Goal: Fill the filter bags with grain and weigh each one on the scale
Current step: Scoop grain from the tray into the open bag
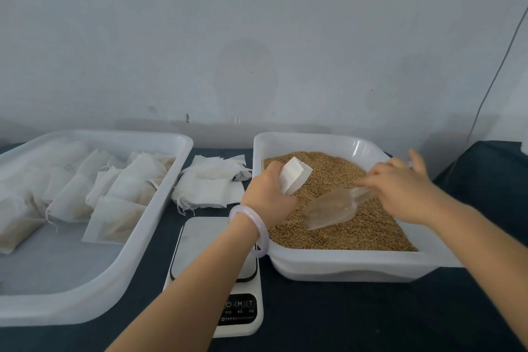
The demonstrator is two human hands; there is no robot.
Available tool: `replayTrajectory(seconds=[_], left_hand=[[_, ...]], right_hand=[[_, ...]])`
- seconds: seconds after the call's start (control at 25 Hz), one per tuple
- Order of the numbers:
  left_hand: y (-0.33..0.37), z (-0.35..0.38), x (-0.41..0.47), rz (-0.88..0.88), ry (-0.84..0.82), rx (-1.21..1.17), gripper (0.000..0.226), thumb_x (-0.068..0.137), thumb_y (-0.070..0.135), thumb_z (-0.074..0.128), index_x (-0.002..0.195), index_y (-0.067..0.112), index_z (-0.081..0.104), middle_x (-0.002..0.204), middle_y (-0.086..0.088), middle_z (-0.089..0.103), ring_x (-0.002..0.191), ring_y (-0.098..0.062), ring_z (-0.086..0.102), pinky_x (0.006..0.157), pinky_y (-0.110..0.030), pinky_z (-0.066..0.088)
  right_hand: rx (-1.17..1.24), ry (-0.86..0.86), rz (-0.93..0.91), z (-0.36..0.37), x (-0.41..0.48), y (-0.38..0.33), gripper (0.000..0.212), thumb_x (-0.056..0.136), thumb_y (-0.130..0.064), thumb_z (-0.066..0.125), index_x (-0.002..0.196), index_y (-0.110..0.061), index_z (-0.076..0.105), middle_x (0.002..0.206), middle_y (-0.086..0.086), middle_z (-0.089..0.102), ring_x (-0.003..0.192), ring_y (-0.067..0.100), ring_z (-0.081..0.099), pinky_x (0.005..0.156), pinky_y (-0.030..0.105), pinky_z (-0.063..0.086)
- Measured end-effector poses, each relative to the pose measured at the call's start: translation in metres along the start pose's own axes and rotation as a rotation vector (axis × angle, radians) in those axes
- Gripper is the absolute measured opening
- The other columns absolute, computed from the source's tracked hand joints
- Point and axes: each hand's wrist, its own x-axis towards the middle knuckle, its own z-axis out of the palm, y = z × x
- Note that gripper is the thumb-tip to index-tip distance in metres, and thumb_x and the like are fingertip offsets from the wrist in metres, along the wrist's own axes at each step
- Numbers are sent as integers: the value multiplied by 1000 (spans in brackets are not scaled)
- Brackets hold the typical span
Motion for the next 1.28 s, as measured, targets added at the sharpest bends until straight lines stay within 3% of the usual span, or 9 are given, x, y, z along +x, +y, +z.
replayTrajectory(seconds=[0.32, 0.48, 0.64, 0.76, 0.88, 0.96, 1.08, 1.28], left_hand=[[-3, 2, 2, 9, -2, 18, 30, 79, 12, 61, 104, 17, 46, 82, 2, 53, 72, -16, 56, 59, -33, 51], [-5, 4, 4, 10, -4, 60, 27, 79, 13, 61, 98, 20, 43, 79, 4, 52, 68, -9, 51, 55, -28, 47], [-4, 3, 3, 7, -6, 78, 27, 79, 13, 61, 100, 18, 44, 80, 5, 51, 68, -11, 51, 56, -28, 46], [-3, 3, 2, 6, -11, 80, 30, 79, 13, 61, 105, 17, 46, 86, 0, 55, 77, -20, 56, 63, -34, 51], [-3, 3, 2, 8, -10, 84, 30, 79, 13, 61, 104, 17, 46, 86, 0, 55, 79, -21, 57, 65, -36, 52], [-2, 3, 3, 7, -11, 94, 29, 79, 14, 61, 103, 17, 46, 85, 0, 55, 79, -22, 58, 65, -36, 52], [-2, 3, 2, -2, -15, 95, 29, 79, 14, 61, 103, 17, 46, 85, 1, 55, 79, -22, 58, 64, -35, 51], [1, 1, 0, -8, -23, 69, 33, 79, 13, 60, 109, 16, 47, 91, -3, 59, 81, -22, 60, 69, -42, 56]], right_hand=[[294, -73, 142, 9, -8, 26, 37, 95, -24, 52, 122, -49, 52, 128, -15, 54, 129, 17, 37, 113, 49, 5], [239, -68, 159, -11, -13, 47, 33, 96, -26, 49, 120, -48, 52, 125, -14, 55, 123, 16, 42, 109, 40, 11], [270, -76, 158, -20, -16, 49, 33, 96, -24, 51, 120, -47, 53, 124, -15, 56, 122, 15, 43, 110, 41, 15], [527, -49, 170, -33, -21, 51, 34, 93, -19, 57, 108, -50, 56, 125, -10, 57, 123, 17, 46, 109, 42, 28], [714, 23, 125, -54, -24, 51, 39, 91, -15, 60, 97, -53, 57, 121, -11, 58, 114, 11, 48, 102, 34, 34], [719, 63, 85, -68, -23, 50, 39, 90, -13, 61, 98, -51, 58, 120, -11, 59, 113, 9, 49, 102, 31, 32], [579, 112, 10, -87, -18, 45, 38, 89, -16, 61, 101, -51, 57, 118, -8, 61, 118, 15, 48, 111, 40, 25], [185, 349, -71, -104, -10, 29, 35, 90, -15, 57, 116, -38, 62, 114, -5, 59, 122, 23, 36, 112, 42, -9]])
